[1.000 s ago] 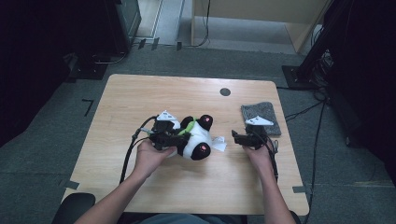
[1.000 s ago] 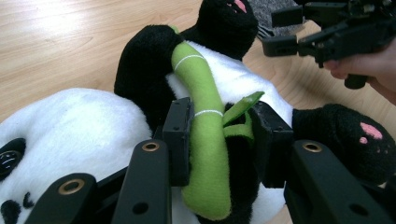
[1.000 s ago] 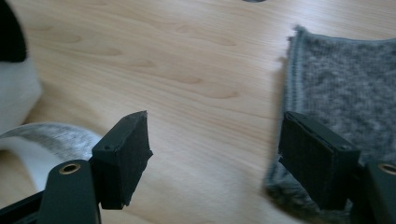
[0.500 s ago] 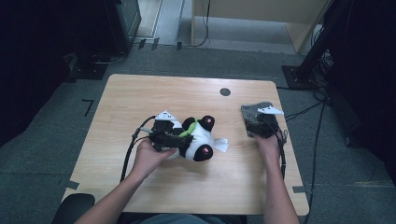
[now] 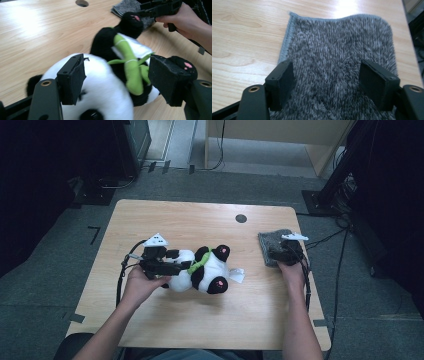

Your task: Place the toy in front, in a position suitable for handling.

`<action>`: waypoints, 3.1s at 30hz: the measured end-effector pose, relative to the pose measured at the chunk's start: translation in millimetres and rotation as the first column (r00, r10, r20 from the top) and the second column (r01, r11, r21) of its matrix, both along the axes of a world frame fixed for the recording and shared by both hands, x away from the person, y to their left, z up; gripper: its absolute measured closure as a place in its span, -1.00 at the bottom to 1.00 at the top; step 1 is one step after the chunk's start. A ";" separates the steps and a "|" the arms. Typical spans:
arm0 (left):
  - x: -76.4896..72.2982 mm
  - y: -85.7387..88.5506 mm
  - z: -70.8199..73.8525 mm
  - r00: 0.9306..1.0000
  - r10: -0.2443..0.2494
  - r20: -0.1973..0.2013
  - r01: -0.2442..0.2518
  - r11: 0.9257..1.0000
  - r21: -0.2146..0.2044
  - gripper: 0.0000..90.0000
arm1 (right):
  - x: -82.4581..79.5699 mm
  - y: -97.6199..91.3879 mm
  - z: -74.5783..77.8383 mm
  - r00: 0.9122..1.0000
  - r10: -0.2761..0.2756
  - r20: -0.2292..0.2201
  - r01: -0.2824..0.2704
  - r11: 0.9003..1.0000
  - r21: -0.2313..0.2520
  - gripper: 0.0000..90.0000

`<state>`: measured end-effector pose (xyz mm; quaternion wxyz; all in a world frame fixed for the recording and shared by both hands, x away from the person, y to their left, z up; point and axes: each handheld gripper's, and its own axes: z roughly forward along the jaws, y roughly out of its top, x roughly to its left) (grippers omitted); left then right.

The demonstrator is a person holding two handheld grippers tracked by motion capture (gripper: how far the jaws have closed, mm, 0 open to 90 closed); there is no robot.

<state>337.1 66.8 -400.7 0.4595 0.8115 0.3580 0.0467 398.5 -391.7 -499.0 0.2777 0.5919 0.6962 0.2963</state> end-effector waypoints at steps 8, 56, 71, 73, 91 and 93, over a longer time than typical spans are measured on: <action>-1.6 28.3 -9.6 1.000 -0.012 -0.006 0.012 1.000 -0.012 -0.40 | 9.5 -0.8 -10.1 0.999 -0.006 -0.046 0.007 1.000 0.020 -0.44; 1.2 30.4 -49.3 0.999 -0.017 -0.040 0.016 1.000 -0.008 -0.68 | -11.0 14.9 30.7 0.995 0.090 -0.046 -0.079 0.974 0.213 0.71; 13.7 31.9 -81.5 0.992 -0.060 -0.114 0.057 0.998 -0.032 -0.94 | -29.2 53.2 72.8 0.971 0.231 0.065 -0.240 0.945 0.223 0.70; 12.6 32.4 -79.5 0.992 -0.056 -0.115 0.054 0.998 -0.024 -0.81 | -29.9 59.0 78.7 0.965 0.250 0.074 -0.260 0.940 0.219 0.70; 1.0 30.0 -76.4 0.996 -0.001 -0.084 0.000 1.000 -0.016 -0.56 | -31.3 125.5 127.7 0.904 0.417 0.095 -0.428 0.874 0.231 0.70; 1.0 29.9 -76.7 0.996 0.001 -0.085 -0.003 1.000 -0.020 -0.58 | -31.3 136.3 132.6 0.899 0.429 0.086 -0.437 0.870 0.230 0.71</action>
